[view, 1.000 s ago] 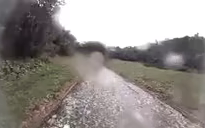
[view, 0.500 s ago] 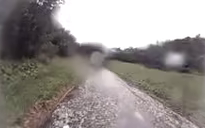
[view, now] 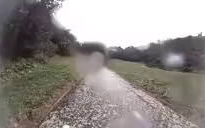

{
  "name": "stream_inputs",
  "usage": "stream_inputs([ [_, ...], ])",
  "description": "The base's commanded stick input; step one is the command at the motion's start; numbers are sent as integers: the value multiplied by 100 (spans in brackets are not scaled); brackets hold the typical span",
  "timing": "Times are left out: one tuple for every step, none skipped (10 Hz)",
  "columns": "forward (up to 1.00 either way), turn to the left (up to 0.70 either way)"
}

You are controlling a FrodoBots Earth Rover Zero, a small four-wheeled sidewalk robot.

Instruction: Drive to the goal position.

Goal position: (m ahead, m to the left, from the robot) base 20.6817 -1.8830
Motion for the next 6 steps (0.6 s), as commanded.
stream_inputs([
  [70,0],
  [70,0],
  [70,0],
  [70,0],
  [70,0],
  [70,0],
])
